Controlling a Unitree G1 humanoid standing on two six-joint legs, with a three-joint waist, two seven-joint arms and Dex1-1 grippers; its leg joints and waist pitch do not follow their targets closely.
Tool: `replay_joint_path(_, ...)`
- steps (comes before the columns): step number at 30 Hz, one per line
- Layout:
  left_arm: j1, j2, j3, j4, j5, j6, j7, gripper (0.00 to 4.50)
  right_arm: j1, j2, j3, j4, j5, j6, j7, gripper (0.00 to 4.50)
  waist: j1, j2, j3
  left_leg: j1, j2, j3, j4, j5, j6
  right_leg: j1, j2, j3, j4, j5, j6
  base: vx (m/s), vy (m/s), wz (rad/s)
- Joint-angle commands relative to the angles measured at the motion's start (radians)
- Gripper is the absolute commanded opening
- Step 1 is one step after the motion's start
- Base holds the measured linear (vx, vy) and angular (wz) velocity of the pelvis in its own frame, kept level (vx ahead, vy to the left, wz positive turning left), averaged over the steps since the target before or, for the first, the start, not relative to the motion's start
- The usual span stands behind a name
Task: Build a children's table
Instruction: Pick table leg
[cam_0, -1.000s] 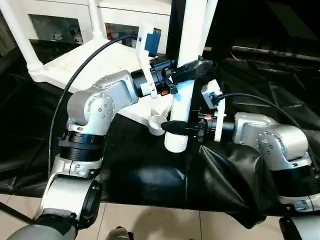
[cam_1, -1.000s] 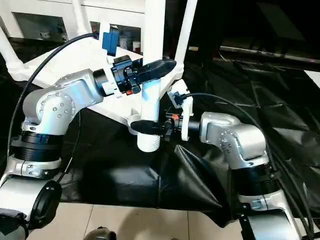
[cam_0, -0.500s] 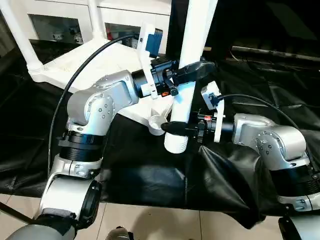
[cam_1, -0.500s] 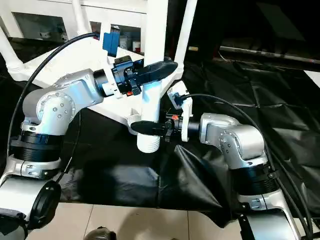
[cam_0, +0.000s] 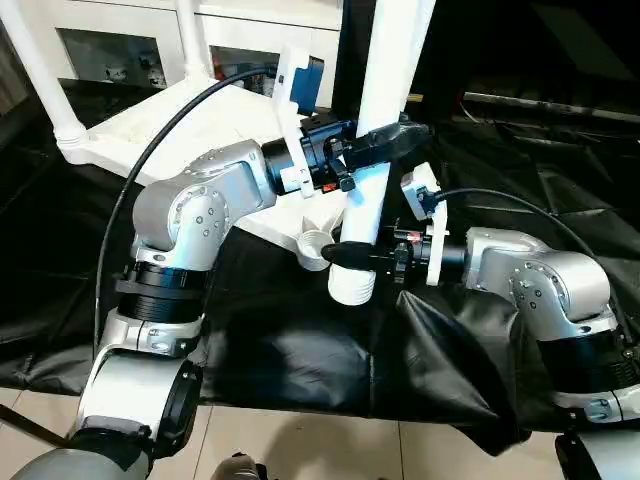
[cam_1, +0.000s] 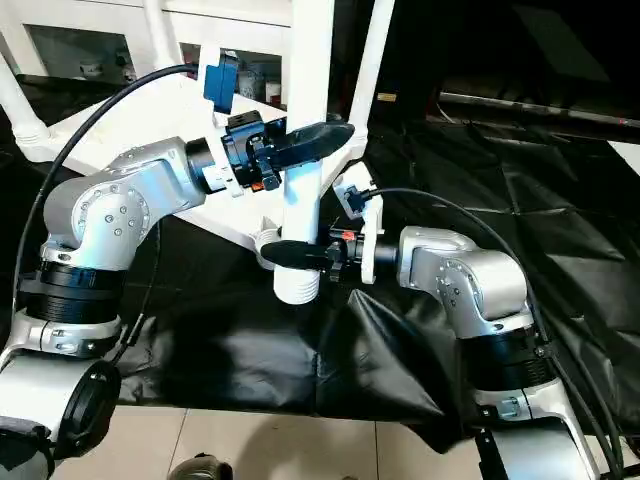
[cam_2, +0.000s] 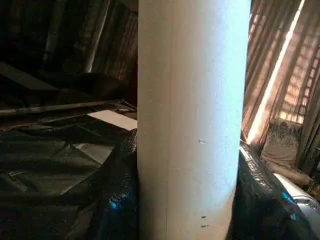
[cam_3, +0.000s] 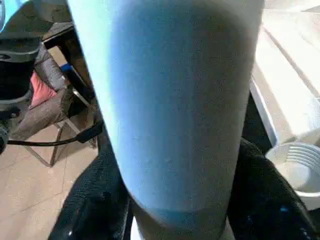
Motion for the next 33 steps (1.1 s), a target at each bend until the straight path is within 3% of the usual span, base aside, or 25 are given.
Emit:
replay_joint_path(1,-0.005,0.0,-0.024,-0.027,0.002,0.005,-0.023,1.8,-0.019,-0.01,-0.024,0.011,0.005,0.005,-0.01,2.09,0.003,-0.005,-0.084,0.023,0.059,-0.021,-0.064,-0.075,-0.006,0.049,-0.093,0.048,-0.068,-0.043,-0.239,0.0,0.0,0.0)
replay_joint_path(4,-0.001,-0.003,-0.039,-0.028,0.028,-0.031,-0.023,1.8,-0.016,-0.01,-0.025,0.008,0.006,0.007,-0.007,2.04,0.002,-0.005,-0.084,0.024,0.06,-0.021,-0.064,-0.078,-0.008,0.049,-0.093,0.049,-0.069,-0.048,-0.234,0.0,0.0,0.0)
replay_joint_path(6,-0.001,-0.009,-0.031,-0.016,0.038,-0.028,0.011,2.36,-0.014,-0.008,-0.027,0.006,0.006,0.006,-0.008,2.03,0.003,-0.005,-0.085,0.023,0.06,-0.021,-0.064,-0.074,-0.008,0.05,-0.093,0.049,-0.067,-0.04,-0.235,0.0,0.0,0.0)
replay_joint_path(7,-0.002,-0.017,-0.016,-0.005,0.039,-0.037,0.032,2.36,-0.013,-0.007,-0.028,0.006,0.006,0.005,-0.011,2.03,0.003,-0.001,-0.085,0.023,0.06,-0.022,-0.064,-0.072,-0.008,0.05,-0.093,0.049,-0.067,-0.035,-0.236,0.0,0.0,0.0)
replay_joint_path(14,0.001,-0.093,0.096,0.031,0.008,-0.188,0.089,2.84,-0.006,0.025,-0.072,0.013,0.017,-0.023,-0.059,1.96,0.003,-0.005,-0.086,0.021,0.06,-0.022,-0.063,-0.071,-0.003,0.052,-0.095,0.048,-0.068,-0.019,-0.246,0.0,0.0,0.0)
replay_joint_path(18,0.001,-0.191,0.248,0.055,-0.132,-0.253,0.157,2.88,-0.013,0.073,-0.142,0.038,0.03,-0.062,-0.137,1.94,0.004,-0.006,-0.087,0.022,0.058,-0.02,-0.06,-0.08,0.002,0.052,-0.096,0.047,-0.069,-0.011,-0.269,0.0,0.0,0.0)
replay_joint_path(19,0.001,-0.191,0.248,0.055,-0.132,-0.253,0.157,2.88,-0.013,0.073,-0.142,0.038,0.03,-0.062,-0.137,1.94,0.003,-0.007,-0.086,0.021,0.057,-0.02,-0.06,-0.078,0.004,0.052,-0.094,0.047,-0.068,-0.008,-0.271,0.0,0.0,0.0)
replay_joint_path(20,-0.004,-0.227,0.323,0.071,-0.211,-0.277,0.191,2.88,-0.017,0.093,-0.174,0.051,0.029,-0.09,-0.185,1.94,0.003,-0.003,-0.086,0.022,0.057,-0.02,-0.06,-0.081,0.003,0.051,-0.093,0.047,-0.069,-0.014,-0.267,0.0,0.0,0.0)
replay_joint_path(22,-0.004,-0.231,0.347,0.078,-0.236,-0.282,0.195,2.88,-0.019,0.104,-0.192,0.062,0.01,-0.119,-0.228,1.93,0.002,-0.004,-0.087,0.022,0.057,-0.02,-0.06,-0.089,-0.004,0.051,-0.094,0.047,-0.07,-0.025,-0.264,0.0,0.0,0.0)
replay_joint_path(23,-0.002,-0.205,0.329,0.097,-0.19,-0.282,0.195,2.88,-0.021,0.11,-0.208,0.082,-0.014,-0.148,-0.273,1.93,0.001,-0.003,-0.087,0.023,0.057,-0.021,-0.061,-0.092,-0.005,0.051,-0.092,0.047,-0.071,-0.031,-0.257,0.0,0.0,0.0)
replay_joint_path(24,0.005,-0.152,0.276,0.129,-0.087,-0.288,0.188,2.88,-0.023,0.114,-0.227,0.115,-0.063,-0.197,-0.348,1.93,0.0,-0.002,-0.086,0.024,0.059,-0.022,-0.063,-0.089,-0.008,0.046,-0.092,0.048,-0.072,-0.04,-0.241,0.0,0.0,0.0)
replay_joint_path(25,0.01,-0.115,0.222,0.146,-0.011,-0.312,0.175,2.88,-0.018,0.106,-0.22,0.124,-0.09,-0.219,-0.365,1.93,-0.006,0.001,-0.083,0.029,0.056,-0.021,-0.068,-0.109,-0.025,0.041,-0.086,0.048,-0.077,-0.097,-0.204,0.0,0.0,0.0)
replay_joint_path(26,0.034,0.035,-0.004,0.214,0.289,-0.412,0.108,2.88,0.007,0.076,-0.192,0.153,-0.189,-0.3,-0.419,1.93,0.001,0.0,-0.083,0.031,0.06,-0.03,-0.071,-0.109,-0.019,0.036,-0.089,0.049,-0.094,-0.143,-0.152,0.0,0.0,0.0)
replay_joint_path(27,0.044,0.08,-0.072,0.237,0.362,-0.461,0.063,2.88,0.018,0.073,-0.192,0.152,-0.201,-0.311,-0.428,1.93,-0.004,0.003,-0.083,0.036,0.059,-0.027,-0.076,-0.125,-0.048,0.035,-0.085,0.053,-0.085,-0.188,-0.093,0.0,0.0,0.0)
replay_joint_path(28,0.059,0.146,-0.17,0.271,0.459,-0.536,-0.009,2.88,0.035,0.071,-0.196,0.149,-0.212,-0.322,-0.444,1.93,-0.003,0.003,-0.081,0.036,0.061,-0.028,-0.08,-0.136,-0.063,0.036,-0.089,0.056,-0.095,-0.216,-0.059,0.0,0.0,0.0)
replay_joint_path(29,0.059,0.146,-0.17,0.271,0.459,-0.536,-0.009,2.88,0.035,0.071,-0.196,0.149,-0.212,-0.322,-0.444,1.93,-0.008,0.008,-0.086,0.036,0.061,-0.028,-0.081,-0.122,-0.081,0.039,-0.088,0.052,-0.081,-0.161,-0.079,0.0,0.0,0.0)
replay_joint_path(30,0.062,0.222,-0.282,0.328,0.553,-0.58,-0.089,2.88,0.057,0.065,-0.2,0.142,-0.218,-0.327,-0.451,1.93,-0.007,0.007,-0.089,0.037,0.061,-0.027,-0.08,-0.109,-0.079,0.039,-0.088,0.051,-0.08,-0.125,-0.09,0.0,0.0,0.0)
replay_joint_path(32,0.049,0.271,-0.361,0.389,0.62,-0.602,-0.148,2.88,0.072,0.06,-0.198,0.127,-0.223,-0.323,-0.452,1.93,-0.01,0.01,-0.093,0.033,0.059,-0.025,-0.076,-0.061,-0.063,0.04,-0.086,0.049,-0.063,0.012,-0.145,0.0,0.0,0.0)
replay_joint_path(33,0.049,0.271,-0.361,0.389,0.62,-0.602,-0.148,2.88,0.072,0.06,-0.198,0.127,-0.223,-0.323,-0.452,1.93,-0.01,0.011,-0.094,0.032,0.058,-0.024,-0.075,-0.054,-0.057,0.042,-0.087,0.049,-0.06,0.04,-0.159,0.0,0.0,0.0)
